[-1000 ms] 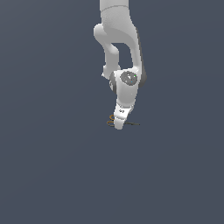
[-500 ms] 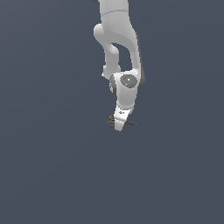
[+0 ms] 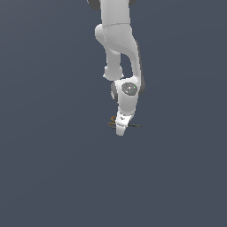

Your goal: Pick up the object and move it to a goal position.

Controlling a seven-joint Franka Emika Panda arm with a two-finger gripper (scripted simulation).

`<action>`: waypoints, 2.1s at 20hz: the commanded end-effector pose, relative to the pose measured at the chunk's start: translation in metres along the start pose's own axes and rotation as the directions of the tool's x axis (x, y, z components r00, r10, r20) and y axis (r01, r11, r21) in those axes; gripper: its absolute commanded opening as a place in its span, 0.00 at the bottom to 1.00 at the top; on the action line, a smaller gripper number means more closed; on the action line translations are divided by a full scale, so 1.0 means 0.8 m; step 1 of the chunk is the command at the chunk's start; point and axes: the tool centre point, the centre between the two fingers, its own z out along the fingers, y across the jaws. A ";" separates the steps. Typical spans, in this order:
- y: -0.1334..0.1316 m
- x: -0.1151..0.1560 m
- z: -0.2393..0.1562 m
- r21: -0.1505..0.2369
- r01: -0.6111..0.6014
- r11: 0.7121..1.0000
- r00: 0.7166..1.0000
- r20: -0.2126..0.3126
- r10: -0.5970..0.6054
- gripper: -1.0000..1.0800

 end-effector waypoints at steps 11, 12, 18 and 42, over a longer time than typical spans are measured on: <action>0.001 0.000 0.003 -0.001 0.000 1.000 1.000 0.000 0.000 0.00; -0.002 0.004 0.001 -0.001 0.006 1.000 1.000 -0.001 -0.006 0.00; 0.001 0.007 -0.012 -0.001 0.006 1.000 1.000 -0.001 -0.006 0.00; 0.055 0.070 -0.260 0.002 0.007 1.000 1.000 -0.004 -0.007 0.00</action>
